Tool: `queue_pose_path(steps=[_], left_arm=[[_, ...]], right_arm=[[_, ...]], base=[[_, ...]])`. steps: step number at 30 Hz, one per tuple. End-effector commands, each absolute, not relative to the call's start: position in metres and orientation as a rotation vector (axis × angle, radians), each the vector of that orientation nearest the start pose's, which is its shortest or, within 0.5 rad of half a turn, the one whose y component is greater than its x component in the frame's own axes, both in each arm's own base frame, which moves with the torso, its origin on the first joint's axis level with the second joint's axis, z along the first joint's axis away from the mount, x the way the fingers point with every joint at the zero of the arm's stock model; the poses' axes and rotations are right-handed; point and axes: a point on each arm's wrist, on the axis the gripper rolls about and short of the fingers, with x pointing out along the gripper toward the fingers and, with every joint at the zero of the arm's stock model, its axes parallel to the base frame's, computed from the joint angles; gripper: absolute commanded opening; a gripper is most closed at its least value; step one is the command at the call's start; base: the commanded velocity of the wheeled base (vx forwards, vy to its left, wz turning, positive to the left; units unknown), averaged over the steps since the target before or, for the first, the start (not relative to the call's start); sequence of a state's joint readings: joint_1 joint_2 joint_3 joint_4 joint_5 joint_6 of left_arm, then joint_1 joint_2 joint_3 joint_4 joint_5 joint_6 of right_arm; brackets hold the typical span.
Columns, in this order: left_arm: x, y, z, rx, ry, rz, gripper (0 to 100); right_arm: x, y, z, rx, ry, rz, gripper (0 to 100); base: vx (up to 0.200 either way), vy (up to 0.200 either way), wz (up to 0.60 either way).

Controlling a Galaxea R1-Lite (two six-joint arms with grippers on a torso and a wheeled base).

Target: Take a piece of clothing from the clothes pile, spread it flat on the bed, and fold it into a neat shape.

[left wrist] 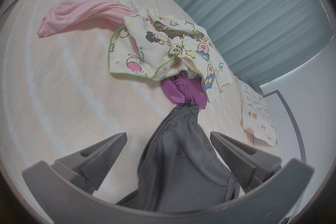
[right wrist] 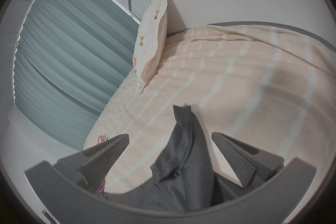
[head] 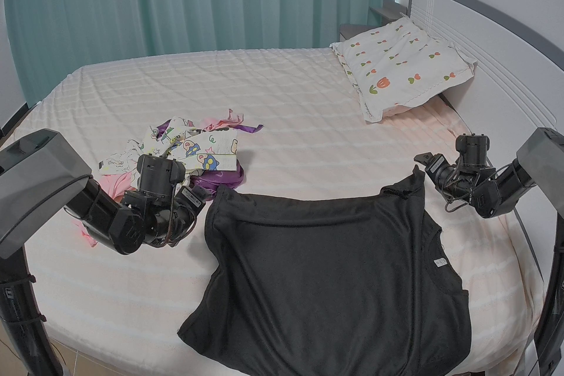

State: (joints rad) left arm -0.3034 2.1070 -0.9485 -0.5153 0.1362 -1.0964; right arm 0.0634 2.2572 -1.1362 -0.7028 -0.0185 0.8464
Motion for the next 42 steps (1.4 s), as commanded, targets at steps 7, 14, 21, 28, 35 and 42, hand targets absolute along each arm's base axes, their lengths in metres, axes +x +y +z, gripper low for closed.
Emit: queue_pose_path(steps=[7, 14, 21, 28, 35, 42], left_arm=[[0.259, -0.105, 0.087, -0.927, 0.77, 0.009, 100], [0.201, -0.134, 0.079, -0.832, 0.903, -0.154, 100], [0.19, -0.128, 0.075, -0.82, 0.931, -0.147, 100], [0.181, -0.122, 0.064, -0.797, 0.977, -0.11, 100], [0.183, -0.123, 0.056, -0.78, 1.003, -0.085, 100], [0.188, -0.124, 0.044, -0.756, 1.031, -0.041, 100]], right_arm=[[0.306, 0.01, 0.073, 0.761, 0.443, -0.078, 100], [0.222, 0.022, 0.061, 0.773, 0.488, 0.072, 100], [0.201, 0.019, 0.054, 0.79, 0.511, 0.062, 100], [0.201, 0.015, 0.053, 0.812, 0.52, 0.052, 100], [0.201, 0.015, 0.052, 0.81, 0.523, 0.051, 100], [0.201, 0.015, 0.052, 0.806, 0.527, 0.045, 100]], base=[[0.0, 0.0, 0.0], [0.0, 0.0, 0.0], [0.0, 0.0, 0.0], [-0.171, 0.0, 0.0], [-0.2, 0.0, 0.0], [0.0, 0.0, 0.0]])
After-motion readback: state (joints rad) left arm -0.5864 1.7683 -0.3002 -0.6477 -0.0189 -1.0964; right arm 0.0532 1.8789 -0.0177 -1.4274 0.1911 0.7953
